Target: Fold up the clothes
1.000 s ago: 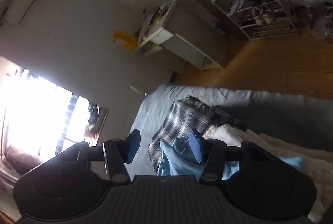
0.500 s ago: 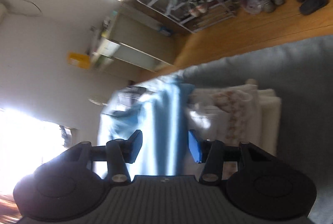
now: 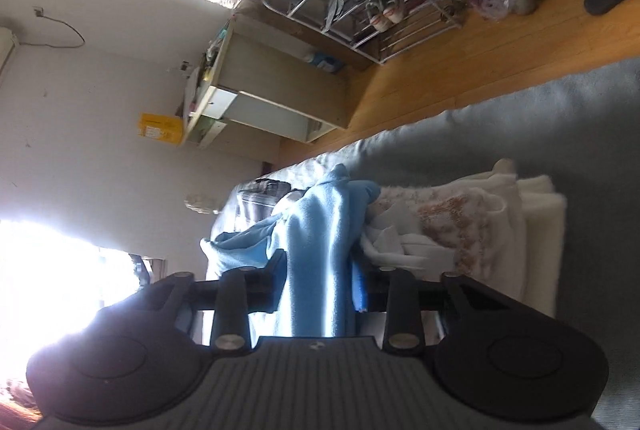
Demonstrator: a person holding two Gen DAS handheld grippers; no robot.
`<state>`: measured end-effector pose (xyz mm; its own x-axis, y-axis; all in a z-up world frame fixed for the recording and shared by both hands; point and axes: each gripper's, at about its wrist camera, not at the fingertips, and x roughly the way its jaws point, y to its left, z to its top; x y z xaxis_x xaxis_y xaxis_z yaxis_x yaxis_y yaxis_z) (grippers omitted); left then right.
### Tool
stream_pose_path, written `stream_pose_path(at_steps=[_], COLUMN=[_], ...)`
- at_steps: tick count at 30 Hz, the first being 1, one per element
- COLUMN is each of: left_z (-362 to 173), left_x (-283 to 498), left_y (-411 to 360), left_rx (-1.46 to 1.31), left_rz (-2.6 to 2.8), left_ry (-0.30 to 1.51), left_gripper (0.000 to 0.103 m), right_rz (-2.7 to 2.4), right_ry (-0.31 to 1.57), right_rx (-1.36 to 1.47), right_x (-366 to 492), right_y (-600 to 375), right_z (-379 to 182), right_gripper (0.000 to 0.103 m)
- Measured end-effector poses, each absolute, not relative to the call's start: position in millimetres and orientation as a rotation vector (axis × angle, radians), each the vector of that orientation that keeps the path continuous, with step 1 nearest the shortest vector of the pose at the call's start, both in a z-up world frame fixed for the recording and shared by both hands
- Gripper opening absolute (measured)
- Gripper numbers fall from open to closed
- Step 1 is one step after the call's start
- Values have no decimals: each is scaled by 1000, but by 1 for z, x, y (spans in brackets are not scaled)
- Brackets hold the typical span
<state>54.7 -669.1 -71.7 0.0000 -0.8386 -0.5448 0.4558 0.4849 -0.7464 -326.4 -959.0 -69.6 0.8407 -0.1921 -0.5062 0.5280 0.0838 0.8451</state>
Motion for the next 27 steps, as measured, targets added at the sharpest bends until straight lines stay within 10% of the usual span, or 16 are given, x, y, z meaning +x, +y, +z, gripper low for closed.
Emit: stream_pose_path(at_steps=[19,23,27], left_z=[-73,-73,-70], left_x=[53,53,53], left_y=[-667,-667,-667], left_rx=[-417,-422,-423], left_rz=[-1053,-1052,-1063], left_ry=[1167,1162,1149], left_gripper=[35,34,32], right_rz=[-490,-473,-475], right_ry=[219,210,166], right_rx=[1426,1374,1290], right_x=[-326,-321,-328], right_y=[-968,-966,-950], right_z=[-82,-78,-62], right_gripper=[32,8,7])
